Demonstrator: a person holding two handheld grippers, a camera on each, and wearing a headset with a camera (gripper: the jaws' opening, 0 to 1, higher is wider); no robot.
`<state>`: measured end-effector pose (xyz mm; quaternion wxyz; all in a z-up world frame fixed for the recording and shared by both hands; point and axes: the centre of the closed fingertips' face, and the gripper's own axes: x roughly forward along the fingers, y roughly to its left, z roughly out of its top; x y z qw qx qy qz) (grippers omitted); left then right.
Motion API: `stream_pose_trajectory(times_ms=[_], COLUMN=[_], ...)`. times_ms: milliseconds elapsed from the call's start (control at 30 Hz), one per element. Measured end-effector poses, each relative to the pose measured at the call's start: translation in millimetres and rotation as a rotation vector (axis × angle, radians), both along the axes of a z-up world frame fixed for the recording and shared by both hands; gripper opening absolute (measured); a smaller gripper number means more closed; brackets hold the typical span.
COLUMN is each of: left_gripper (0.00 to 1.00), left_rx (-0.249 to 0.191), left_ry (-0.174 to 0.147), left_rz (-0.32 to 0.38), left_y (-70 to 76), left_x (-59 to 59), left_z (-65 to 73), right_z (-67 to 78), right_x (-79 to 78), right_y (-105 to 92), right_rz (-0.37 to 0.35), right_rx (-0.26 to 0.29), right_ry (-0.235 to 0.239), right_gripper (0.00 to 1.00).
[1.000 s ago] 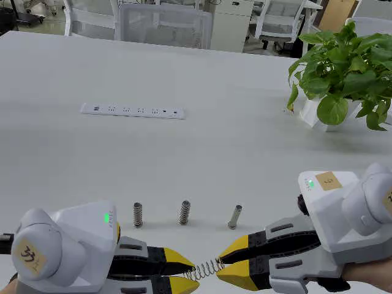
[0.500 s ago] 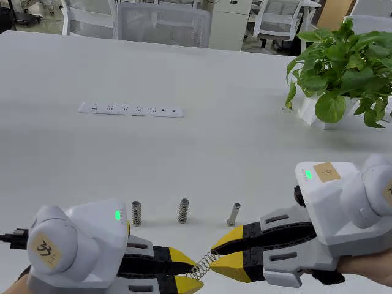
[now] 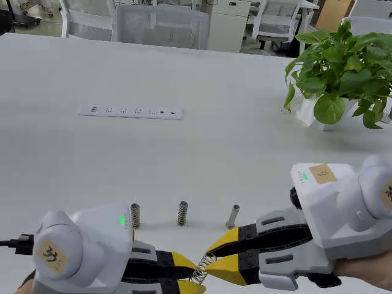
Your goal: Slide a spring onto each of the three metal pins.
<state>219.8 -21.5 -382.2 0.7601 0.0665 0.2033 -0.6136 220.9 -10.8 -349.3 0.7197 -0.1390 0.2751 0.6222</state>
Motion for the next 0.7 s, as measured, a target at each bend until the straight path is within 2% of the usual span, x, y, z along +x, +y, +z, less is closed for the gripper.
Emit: stream_pose_trajectory(times_ms=[200,267,333,400,500,567,700], left_gripper=[0.06,0.06,0.06,0.06,0.06,0.06,0.06], left_rx=[0.009,0.014,0.03,0.05,0.047,0.066,0.08], left_ry=[-0.003,-0.005,-0.011,-0.023,-0.022,-0.037,-0.041], left_rz=[-0.005,-0.007,-0.005,-0.004,-0.001,-0.006,-0.014], left_y=[-0.5,-0.7,0.0,0.9,0.8,1.9,2.0], left_x=[-1.5,-1.7,-0.4,1.1,2.0,2.9,2.7], left_z=[-2.1,-2.9,-5.9,-9.2,-9.4,-11.9,-15.1], right_z=[-2.8,-4.3,-6.7,-10.3,-16.2,-17.6,-18.3], right_x=[-0.1,2.0,4.7,3.8,5.1,2.6,-1.3], right_y=[-2.7,-4.0,-6.2,-7.9,-8.9,-7.4,-4.2], right_rz=[0.015,0.012,0.019,0.044,0.066,0.096,0.153], right_rx=[-0.024,-0.041,-0.074,-0.11,-0.157,-0.176,-0.206], right_ry=[-0.011,-0.02,-0.033,-0.043,-0.063,-0.065,-0.072], right_gripper=[0.09,0.21,0.28,0.28,0.3,0.31,0.25])
